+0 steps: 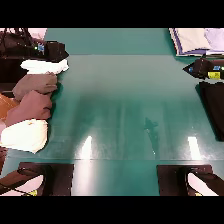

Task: Fold the shirts.

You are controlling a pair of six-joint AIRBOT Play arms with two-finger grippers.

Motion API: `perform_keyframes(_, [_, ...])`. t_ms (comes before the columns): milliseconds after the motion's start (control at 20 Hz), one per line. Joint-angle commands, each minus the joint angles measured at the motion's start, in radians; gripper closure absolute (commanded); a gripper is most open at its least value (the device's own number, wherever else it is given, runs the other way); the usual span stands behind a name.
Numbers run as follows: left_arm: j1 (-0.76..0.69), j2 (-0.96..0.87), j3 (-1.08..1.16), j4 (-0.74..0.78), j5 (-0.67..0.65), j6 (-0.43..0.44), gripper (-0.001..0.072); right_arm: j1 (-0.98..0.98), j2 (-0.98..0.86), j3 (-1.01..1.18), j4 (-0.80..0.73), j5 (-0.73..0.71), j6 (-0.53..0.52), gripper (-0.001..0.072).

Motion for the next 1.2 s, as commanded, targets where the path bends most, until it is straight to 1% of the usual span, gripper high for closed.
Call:
perform_keyframes(0, [0.0,0.0,0.0,0.0,0.0,0.0,0.068,0.003,0.001,0.001,0.002,-0.005,0.0,0.0695])
perform_keyframes(550, [0.0,0.0,0.0,0.0,0.002,0.0,0.068,0.003,0.001,0.001,0.002,-0.006,0.0,0.0695])
perform_keyframes(600, [0.0,0.0,0.0,-0.005,0.037,0.0,0.068,0.003,0.001,0.001,0.002,-0.005,0.0,0.0695])
perform_keyframes(650, [0.0,0.0,0.0,-0.005,0.098,0.002,0.0679,0.003,0.001,0.001,0.002,-0.006,0.0,0.0695])
perform_keyframes(700, [0.0,-0.002,0.0,0.006,0.151,0.026,0.0678,0.003,0.001,0.001,0.002,-0.006,0.0,0.0696])
perform_keyframes(750, [0.0,-0.008,0.0,0.042,0.202,0.069,0.0538,0.003,0.001,0.001,0.002,-0.006,0.0,0.0696])
perform_keyframes(800, [0.001,-0.019,0.0,0.095,0.245,0.078,0.0239,0.003,0.001,0.001,0.002,-0.005,0.0,0.0695])
perform_keyframes(850, [0.008,-0.04,0.0,0.16,0.277,0.063,0.0175,0.003,0.001,0.001,0.002,-0.005,0.0,0.0695])
perform_keyframes(950, [0.043,-0.1,0.0,0.285,0.294,-0.001,0.0174,0.003,0.001,0.001,0.002,-0.005,0.0,0.0695])
perform_keyframes(1000, [0.076,-0.146,0.0,0.323,0.299,-0.028,0.0174,0.003,0.001,0.001,0.002,-0.005,0.0,0.0695])
perform_keyframes(1150, [0.201,-0.3,0.001,0.323,0.351,-0.055,0.0174,0.003,0.001,0.001,0.002,-0.005,0.0,0.0695])
